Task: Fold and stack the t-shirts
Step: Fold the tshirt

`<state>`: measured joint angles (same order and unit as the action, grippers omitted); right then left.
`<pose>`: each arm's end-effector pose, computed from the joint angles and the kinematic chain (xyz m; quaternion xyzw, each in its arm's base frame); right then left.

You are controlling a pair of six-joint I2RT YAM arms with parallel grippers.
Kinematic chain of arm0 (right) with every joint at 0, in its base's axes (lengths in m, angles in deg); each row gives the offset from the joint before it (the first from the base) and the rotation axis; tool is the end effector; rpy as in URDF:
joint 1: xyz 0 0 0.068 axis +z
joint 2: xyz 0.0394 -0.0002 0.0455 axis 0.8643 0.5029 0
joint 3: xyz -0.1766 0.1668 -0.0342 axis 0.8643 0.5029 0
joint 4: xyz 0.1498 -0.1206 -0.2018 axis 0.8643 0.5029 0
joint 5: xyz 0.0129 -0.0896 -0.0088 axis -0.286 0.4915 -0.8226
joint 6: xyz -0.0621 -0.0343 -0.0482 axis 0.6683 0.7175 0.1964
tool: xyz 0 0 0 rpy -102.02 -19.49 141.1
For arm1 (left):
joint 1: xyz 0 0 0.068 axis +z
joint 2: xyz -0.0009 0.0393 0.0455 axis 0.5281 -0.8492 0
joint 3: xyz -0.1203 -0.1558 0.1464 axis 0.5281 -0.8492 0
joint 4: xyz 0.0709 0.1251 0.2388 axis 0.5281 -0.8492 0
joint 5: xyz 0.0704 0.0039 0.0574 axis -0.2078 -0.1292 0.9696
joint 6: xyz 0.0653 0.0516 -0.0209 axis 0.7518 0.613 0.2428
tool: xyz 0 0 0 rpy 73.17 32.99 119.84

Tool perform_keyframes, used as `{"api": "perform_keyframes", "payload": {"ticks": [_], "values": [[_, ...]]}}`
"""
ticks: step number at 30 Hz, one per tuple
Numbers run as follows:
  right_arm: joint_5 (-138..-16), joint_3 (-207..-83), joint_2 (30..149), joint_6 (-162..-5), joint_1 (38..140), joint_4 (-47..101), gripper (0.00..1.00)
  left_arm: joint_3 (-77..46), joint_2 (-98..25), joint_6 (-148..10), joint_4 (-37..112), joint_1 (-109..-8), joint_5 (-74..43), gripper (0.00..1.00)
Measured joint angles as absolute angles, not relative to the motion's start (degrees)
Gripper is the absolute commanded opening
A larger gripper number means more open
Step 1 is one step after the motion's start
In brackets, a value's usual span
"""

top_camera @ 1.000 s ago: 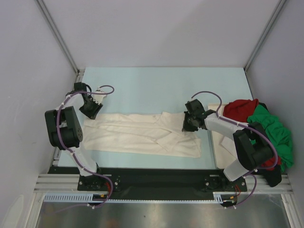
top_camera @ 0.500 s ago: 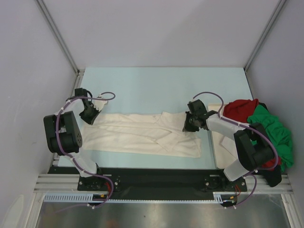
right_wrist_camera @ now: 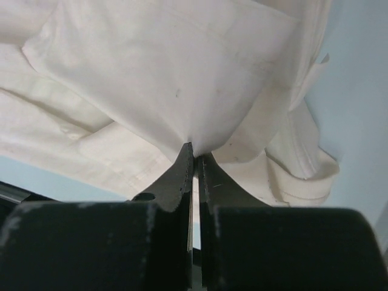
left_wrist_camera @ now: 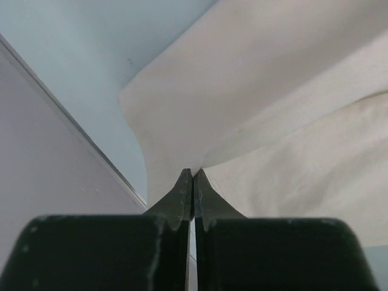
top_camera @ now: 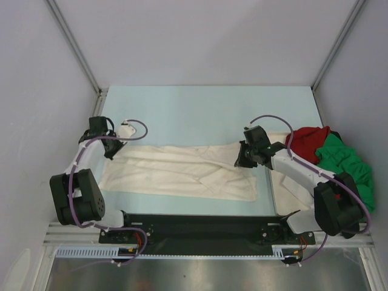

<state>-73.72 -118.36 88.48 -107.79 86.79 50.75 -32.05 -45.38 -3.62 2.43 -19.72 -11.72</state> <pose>0.2831 0.1501 0.1368 0.0222 0.9543 0.1718 0.2434 0.3220 0.0631 0.1459 0.3550 0.8996 0.1046 0.2321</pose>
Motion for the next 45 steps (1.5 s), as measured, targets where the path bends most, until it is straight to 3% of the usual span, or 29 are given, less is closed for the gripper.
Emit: {"api": "perform_keyframes", "payload": {"ticks": [6, 10, 12, 13, 16, 21, 26, 32, 36, 38, 39, 41, 45], "values": [[-74.6, -114.8, 87.4, -108.9, 88.3, 50.2, 0.0, -41.3, -43.4, 0.6, 6.8, -19.7, -9.2, 0.01], [-74.8, -112.2, 88.0, -109.9, 88.8, 50.3, 0.01, -43.9, -43.4, 1.9, 7.2, -19.7, -8.8, 0.1], [-74.7, -112.2, 88.4, -110.1, 88.8, 50.2, 0.26, -43.9, -43.4, 2.5, 7.8, -19.7, -8.8, 0.2], [-74.5, -112.2, 88.5, -110.2, 88.8, 50.3, 0.44, -43.9, -43.4, 2.8, 8.1, -19.7, -8.7, 0.24], [-73.0, -112.5, 88.3, -109.8, 88.9, 52.0, 0.55, -43.9, -43.3, 3.2, 7.7, -19.3, -8.8, 0.32], [-69.6, -114.7, 83.2, -107.5, 90.8, 55.4, 0.6, -43.9, -41.6, 3.9, 6.4, -18.7, -9.3, 0.28], [-68.4, -123.9, 82.2, -103.6, 94.7, 52.9, 0.55, -43.9, -40.1, 4.4, 5.6, -18.2, -10.4, 0.02], [-66.0, -137.5, 95.4, -101.2, 95.9, 52.1, 0.54, -44.2, -39.4, 4.5, 5.1, -17.7, -11.8, 0.01], [-65.2, -136.5, 96.4, -101.5, 92.0, 53.3, 0.66, -45.3, -38.1, 5.1, 3.7, -17.5, -12.2, 0.51], [-65.1, -135.6, 96.4, -101.7, 88.6, 53.3, 0.68, -45.3, -37.2, 5.6, 1.9, -17.2, -12.8, 0.61], [-65.0, -134.8, 96.4, -101.7, 86.6, 53.3, 0.69, -45.2, -36.6, 5.6, 0.7, -17.0, -13.3, 0.72], [-64.8, -133.4, 96.4, -101.6, 83.4, 53.3, 0.69, -44.2, -35.7, 5.4, -2.3, -16.1, -15.3, 0.8], [-65.2, -130.7, 96.6, -100.6, 79.1, 53.2, 0.68, -38.3, -36.6, 1.8, -5.1, -14.9, -19.6, 0.81]]}}
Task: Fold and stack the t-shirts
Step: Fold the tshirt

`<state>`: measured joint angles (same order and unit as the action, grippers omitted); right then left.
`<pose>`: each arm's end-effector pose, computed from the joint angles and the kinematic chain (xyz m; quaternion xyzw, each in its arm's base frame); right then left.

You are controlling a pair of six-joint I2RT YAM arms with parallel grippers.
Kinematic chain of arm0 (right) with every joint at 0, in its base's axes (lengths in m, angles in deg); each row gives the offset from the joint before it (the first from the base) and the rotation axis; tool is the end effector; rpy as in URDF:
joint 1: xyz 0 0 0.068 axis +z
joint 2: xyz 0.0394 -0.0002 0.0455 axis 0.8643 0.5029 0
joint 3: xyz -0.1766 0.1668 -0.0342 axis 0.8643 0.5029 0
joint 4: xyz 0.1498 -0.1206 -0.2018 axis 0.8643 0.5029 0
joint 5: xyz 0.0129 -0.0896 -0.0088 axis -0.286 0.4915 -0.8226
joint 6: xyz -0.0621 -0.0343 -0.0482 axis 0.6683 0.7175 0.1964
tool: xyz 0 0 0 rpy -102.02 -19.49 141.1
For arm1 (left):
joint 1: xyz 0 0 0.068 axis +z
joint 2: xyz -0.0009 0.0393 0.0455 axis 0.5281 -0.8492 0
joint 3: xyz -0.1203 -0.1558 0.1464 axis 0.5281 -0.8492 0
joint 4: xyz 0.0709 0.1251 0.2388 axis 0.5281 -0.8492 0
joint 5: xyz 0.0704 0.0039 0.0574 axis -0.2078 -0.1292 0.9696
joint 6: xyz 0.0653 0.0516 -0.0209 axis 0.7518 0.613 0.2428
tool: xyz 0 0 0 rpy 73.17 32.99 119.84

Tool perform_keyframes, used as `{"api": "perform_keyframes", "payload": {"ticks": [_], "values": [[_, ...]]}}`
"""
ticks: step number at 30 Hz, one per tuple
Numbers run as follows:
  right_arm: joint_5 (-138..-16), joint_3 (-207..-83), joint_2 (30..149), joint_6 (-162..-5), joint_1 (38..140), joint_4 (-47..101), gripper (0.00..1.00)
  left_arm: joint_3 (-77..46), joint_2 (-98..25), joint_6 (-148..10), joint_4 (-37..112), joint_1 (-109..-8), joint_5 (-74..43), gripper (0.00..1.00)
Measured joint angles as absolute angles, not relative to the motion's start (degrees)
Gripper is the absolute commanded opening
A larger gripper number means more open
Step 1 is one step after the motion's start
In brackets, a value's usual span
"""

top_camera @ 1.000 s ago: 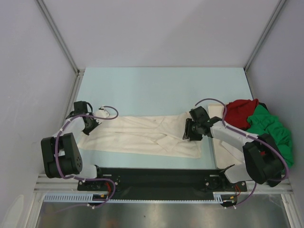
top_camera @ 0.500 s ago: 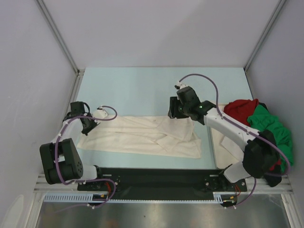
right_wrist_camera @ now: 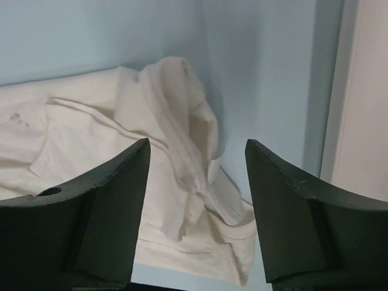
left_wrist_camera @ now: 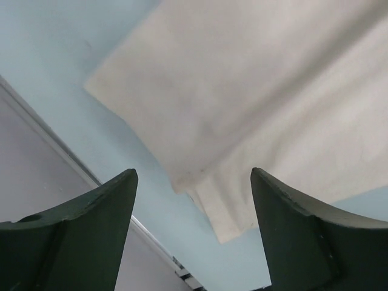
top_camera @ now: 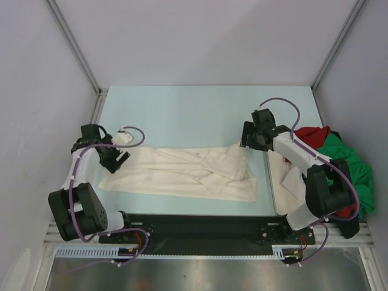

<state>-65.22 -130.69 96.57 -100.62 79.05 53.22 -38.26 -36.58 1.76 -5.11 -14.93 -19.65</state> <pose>0.3445 0.1140 0.1620 0.0494 0.9484 0.0784 0.3031 0.2758 0.0668 0.1467 0.3733 0.8977 0.0448 0.2300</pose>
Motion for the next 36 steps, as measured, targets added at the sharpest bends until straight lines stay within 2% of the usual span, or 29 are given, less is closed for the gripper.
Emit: {"api": "perform_keyframes", "payload": {"ticks": [6, 13, 20, 23, 24, 26, 27, 29, 30, 33, 36], "values": [[-67.3, -129.3, 98.5, -99.2, 76.6, 51.9, 0.62, -26.5, -46.5, -13.0, 1.3, -14.9, -20.6, 0.81], [-69.4, -129.0, 102.3, -98.0, 75.1, 48.4, 0.53, -21.0, -60.7, -24.9, 6.5, -15.1, -15.6, 0.81], [-71.2, -128.6, 104.7, -97.8, 75.1, 47.0, 0.54, -20.8, -66.2, -28.2, 7.1, -17.0, -13.5, 0.79], [-71.1, -128.6, 103.9, -97.8, 75.0, 47.3, 0.55, -21.2, -66.2, -28.9, 7.6, -17.4, -13.4, 0.62], [-70.9, -128.4, 103.2, -97.8, 75.0, 47.6, 0.56, -21.3, -66.2, -29.3, 7.6, -17.4, -13.6, 0.52], [-70.7, -128.0, 100.7, -97.6, 75.0, 47.8, 0.58, -21.4, -66.3, -29.7, 7.6, -17.6, -13.8, 0.41], [-70.8, -127.6, 99.1, -97.5, 75.0, 47.4, 0.59, -21.4, -66.3, -29.8, 7.5, -17.7, -14.1, 0.27], [-71.4, -126.8, 96.2, -97.4, 75.1, 46.0, 0.64, -21.4, -66.4, -30.0, 7.7, -17.8, -14.3, 0.12], [-71.9, -126.6, 95.5, -97.3, 75.1, 45.4, 0.64, -21.4, -66.4, -30.1, 7.8, -17.8, -14.3, 0.0], [-72.8, -127.3, 96.9, -97.3, 75.3, 43.1, 0.63, -21.4, -66.4, -30.3, 8.0, -17.8, -14.6, 0.0], [-73.2, -128.2, 101.7, -97.2, 75.9, 41.3, 0.47, -21.8, -66.2, -30.2, 8.4, -17.8, -14.7, 0.0]]}}
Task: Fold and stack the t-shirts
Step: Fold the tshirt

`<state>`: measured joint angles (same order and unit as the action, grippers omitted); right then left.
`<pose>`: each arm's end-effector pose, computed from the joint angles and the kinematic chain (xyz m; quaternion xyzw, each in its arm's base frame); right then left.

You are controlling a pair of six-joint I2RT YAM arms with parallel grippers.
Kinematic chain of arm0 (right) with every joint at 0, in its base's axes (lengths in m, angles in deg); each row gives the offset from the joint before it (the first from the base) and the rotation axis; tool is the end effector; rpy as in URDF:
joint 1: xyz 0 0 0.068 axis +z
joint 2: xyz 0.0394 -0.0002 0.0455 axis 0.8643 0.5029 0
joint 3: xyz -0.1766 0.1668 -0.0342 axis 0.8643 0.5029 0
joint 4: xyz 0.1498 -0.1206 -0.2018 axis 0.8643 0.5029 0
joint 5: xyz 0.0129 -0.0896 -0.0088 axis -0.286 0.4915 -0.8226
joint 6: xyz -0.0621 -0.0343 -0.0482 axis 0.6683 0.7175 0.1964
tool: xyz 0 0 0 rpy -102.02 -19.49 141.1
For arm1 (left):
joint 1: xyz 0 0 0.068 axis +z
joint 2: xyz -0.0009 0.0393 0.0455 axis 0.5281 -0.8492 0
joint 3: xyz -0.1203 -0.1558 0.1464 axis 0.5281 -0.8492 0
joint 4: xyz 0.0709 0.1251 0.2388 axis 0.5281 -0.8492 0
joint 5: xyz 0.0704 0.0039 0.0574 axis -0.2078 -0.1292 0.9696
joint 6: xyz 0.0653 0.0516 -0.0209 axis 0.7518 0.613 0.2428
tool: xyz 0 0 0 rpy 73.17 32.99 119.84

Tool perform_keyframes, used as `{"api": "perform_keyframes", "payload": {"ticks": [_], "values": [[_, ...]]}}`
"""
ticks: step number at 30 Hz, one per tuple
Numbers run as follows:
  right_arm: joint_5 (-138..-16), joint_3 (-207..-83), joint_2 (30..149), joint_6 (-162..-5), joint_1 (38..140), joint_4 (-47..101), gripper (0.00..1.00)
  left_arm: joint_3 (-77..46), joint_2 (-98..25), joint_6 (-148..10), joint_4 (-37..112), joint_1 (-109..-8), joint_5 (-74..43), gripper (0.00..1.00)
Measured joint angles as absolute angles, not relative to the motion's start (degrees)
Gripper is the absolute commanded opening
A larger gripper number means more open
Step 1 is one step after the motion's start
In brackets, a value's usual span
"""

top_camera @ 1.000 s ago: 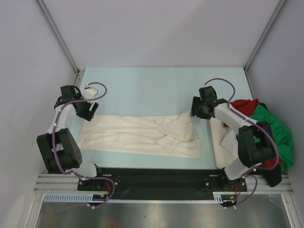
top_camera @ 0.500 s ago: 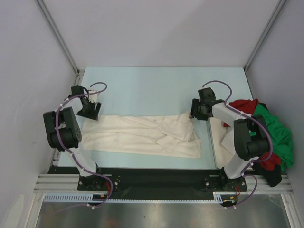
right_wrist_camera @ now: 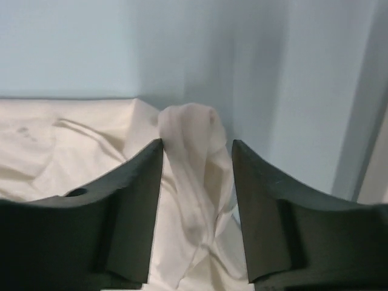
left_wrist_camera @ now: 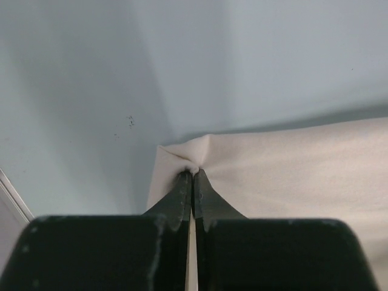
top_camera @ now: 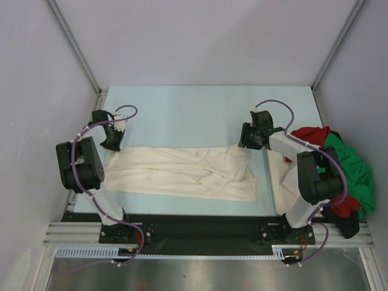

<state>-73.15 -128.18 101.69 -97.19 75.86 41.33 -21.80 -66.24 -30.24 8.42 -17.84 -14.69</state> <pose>0.3654 0.1099 0.1344 0.0244 0.9375 0.1339 0.3202 0.3755 0.0836 0.0877 0.1274 0.9667 0.0145 0.2213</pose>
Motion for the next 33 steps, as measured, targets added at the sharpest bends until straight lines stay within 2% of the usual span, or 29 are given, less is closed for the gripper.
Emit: {"api": "perform_keyframes", "payload": {"ticks": [1, 3, 4, 6, 13, 18, 20, 21, 22, 23, 24, 26, 27, 31, 33], "values": [[-73.2, -128.4, 103.4, -97.3, 75.9, 41.0, 0.33, -22.1, -66.1, -30.2, 8.7, -17.8, -14.7, 0.0], [-73.4, -128.8, 106.6, -97.3, 76.0, 41.2, 0.21, -22.7, -65.6, -30.2, 9.4, -17.8, -14.6, 0.0], [-73.3, -128.9, 107.8, -97.4, 76.0, 41.2, 0.08, -23.0, -65.4, -30.2, 9.8, -17.7, -14.5, 0.0], [-72.9, -129.0, 108.7, -97.7, 75.8, 41.2, 0.0, -23.7, -65.0, -30.2, 10.5, -17.6, -14.2, 0.0], [-72.5, -130.3, 109.0, -99.4, 72.8, 40.0, 0.0, -25.4, -63.9, -30.2, 11.5, -15.7, -14.1, 0.0], [-73.6, -133.7, 113.5, -99.3, 72.1, 38.3, 0.0, -26.5, -62.8, -30.2, 11.6, -14.9, -14.8, 0.0], [-73.9, -135.7, 115.5, -99.2, 72.1, 38.7, 0.16, -26.6, -62.7, -30.2, 11.5, -14.8, -14.8, 0.0], [-74.0, -136.5, 116.1, -99.1, 72.1, 38.8, 0.27, -26.6, -62.7, -30.2, 11.4, -14.8, -14.8, 0.05], [-74.0, -137.0, 116.4, -99.0, 72.1, 38.9, 0.44, -26.6, -62.7, -30.1, 11.4, -14.7, -14.8, 0.13], [-73.8, -137.4, 116.4, -99.1, 72.0, 39.0, 0.49, -26.5, -62.7, -30.0, 11.2, -14.7, -14.9, 0.23], [-73.5, -137.7, 116.2, -98.6, 72.0, 39.2, 0.53, -26.3, -62.7, -29.9, 10.7, -14.7, -15.0, 0.33], [-73.2, -138.0, 115.3, -97.8, 71.8, 39.7, 0.57, -26.0, -62.7, -29.5, 9.6, -14.5, -15.1, 0.38], [-73.1, -138.0, 114.6, -97.4, 71.9, 40.4, 0.58, -25.6, -62.7, -29.3, 8.7, -14.4, -15.2, 0.43], [-69.9, -138.3, 109.4, -93.9, 74.2, 43.4, 0.61, -24.6, -61.1, -28.1, 6.0, -14.0, -15.6, 0.51], [-68.7, -139.0, 106.5, -90.8, 78.6, 43.8, 0.6, -24.6, -58.7, -27.0, 4.5, -13.9, -16.4, 0.54]]}}
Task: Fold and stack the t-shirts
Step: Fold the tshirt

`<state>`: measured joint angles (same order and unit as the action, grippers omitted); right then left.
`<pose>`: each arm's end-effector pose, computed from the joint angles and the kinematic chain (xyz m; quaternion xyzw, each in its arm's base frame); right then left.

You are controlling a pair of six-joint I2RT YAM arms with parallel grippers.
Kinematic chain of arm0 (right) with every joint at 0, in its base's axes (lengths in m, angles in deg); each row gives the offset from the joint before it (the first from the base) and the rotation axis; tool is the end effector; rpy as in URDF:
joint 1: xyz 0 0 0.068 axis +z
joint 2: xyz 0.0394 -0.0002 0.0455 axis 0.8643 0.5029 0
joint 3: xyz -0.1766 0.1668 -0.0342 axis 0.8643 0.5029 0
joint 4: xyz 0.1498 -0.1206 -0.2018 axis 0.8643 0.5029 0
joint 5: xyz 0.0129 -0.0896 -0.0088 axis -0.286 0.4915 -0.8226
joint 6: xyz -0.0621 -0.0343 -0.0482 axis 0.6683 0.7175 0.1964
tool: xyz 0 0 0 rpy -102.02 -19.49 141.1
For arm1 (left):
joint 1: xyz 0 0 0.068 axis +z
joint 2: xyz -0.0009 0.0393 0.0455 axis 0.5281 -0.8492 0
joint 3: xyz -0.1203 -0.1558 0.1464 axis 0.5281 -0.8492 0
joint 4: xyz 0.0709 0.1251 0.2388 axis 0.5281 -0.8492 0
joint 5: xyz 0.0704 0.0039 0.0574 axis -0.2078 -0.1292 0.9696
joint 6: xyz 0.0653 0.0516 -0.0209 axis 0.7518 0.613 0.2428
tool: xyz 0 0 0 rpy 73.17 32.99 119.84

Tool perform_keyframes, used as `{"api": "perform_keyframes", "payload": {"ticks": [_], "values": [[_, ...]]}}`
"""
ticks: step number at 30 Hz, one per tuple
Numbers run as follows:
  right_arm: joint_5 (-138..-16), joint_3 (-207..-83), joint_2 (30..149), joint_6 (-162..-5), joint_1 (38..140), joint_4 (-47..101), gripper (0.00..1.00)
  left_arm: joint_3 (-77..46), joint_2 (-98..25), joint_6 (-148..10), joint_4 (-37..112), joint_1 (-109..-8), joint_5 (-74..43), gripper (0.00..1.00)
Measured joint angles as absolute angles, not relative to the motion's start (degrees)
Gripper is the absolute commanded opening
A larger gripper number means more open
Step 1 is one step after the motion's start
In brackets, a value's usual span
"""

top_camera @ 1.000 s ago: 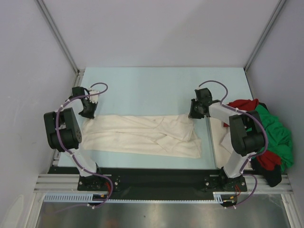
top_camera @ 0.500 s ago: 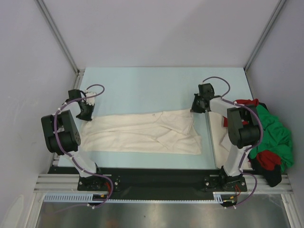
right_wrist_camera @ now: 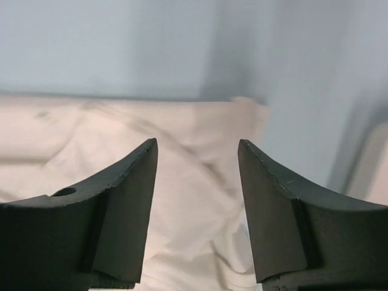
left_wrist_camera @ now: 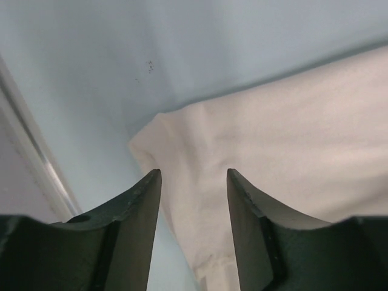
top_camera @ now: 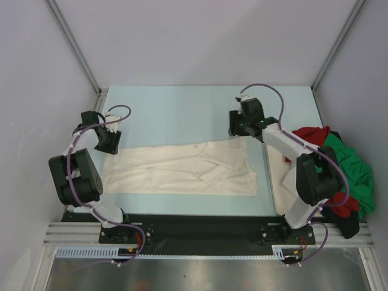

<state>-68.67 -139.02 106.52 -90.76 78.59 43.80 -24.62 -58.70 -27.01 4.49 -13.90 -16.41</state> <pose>0.3955 0.1331 0.1653 -0.0363 0.9263 0.0965 0.3624 0.3507 0.1009 0.1152 0.1249 0.9646 0.0178 0.2318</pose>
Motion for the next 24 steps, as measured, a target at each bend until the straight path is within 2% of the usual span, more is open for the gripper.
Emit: {"api": "perform_keyframes", "payload": {"ticks": [4, 7, 17, 23, 24], "values": [[-72.0, -141.7, 104.4, -84.4, 89.8, 43.1, 0.58, -25.6, -51.0, -23.5, 2.2, -13.9, -18.5, 0.59], [-75.8, -145.2, 107.4, -80.6, 96.4, 43.5, 0.56, -28.5, -44.9, -20.3, 0.7, -13.9, -20.8, 0.61], [-80.0, -156.7, 124.7, -72.2, 102.2, 49.5, 0.54, -38.7, -41.4, -10.7, -4.1, -14.6, -21.8, 0.58], [-79.5, -157.0, 126.3, -70.4, 102.8, 52.8, 0.39, -40.0, -41.4, -8.0, -4.5, -14.6, -21.7, 0.53], [-79.4, -157.0, 126.3, -70.3, 102.9, 53.0, 0.31, -40.2, -41.4, -7.7, -4.5, -14.6, -21.7, 0.52]]}}
